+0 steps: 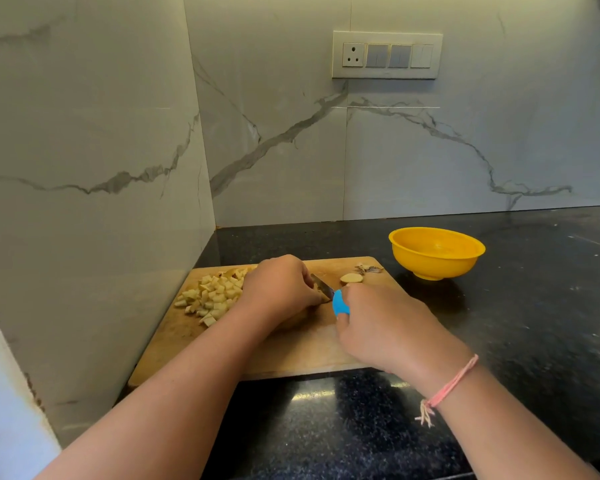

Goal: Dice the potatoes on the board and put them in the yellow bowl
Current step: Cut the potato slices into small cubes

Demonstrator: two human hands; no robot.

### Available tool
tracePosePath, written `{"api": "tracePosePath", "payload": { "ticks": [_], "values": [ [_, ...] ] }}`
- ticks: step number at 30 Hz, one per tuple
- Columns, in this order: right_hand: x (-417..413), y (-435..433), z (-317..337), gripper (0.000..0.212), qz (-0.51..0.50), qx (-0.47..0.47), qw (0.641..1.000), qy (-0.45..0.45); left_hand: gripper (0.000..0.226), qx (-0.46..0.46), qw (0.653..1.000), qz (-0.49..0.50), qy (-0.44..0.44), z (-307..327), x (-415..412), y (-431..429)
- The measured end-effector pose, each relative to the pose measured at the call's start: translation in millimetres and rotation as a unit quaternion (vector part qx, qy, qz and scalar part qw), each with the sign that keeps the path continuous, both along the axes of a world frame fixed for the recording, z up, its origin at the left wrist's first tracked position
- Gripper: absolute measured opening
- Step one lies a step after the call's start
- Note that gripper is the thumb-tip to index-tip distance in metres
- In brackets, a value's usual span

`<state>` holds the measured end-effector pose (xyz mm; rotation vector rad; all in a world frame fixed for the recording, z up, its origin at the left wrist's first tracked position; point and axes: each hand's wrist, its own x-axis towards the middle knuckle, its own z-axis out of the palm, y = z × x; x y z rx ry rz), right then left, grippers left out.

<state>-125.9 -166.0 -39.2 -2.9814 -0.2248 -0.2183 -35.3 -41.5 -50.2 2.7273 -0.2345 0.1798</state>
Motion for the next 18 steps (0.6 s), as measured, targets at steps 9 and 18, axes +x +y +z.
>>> {"api": "tracePosePath", "payload": {
  "ticks": [9,18],
  "values": [
    [-29.8,-16.9,4.6,0.034,0.014,-0.025,0.999,0.014,0.022,0.003,1.000,-0.011,-0.005,-0.2,0.0,1.2],
    [-43.8,-30.3,8.6,0.039,-0.009,0.046,0.998,-0.046,0.024,-0.028,0.999,-0.022,0.022,0.7,1.9,6.9]
  ]
}}
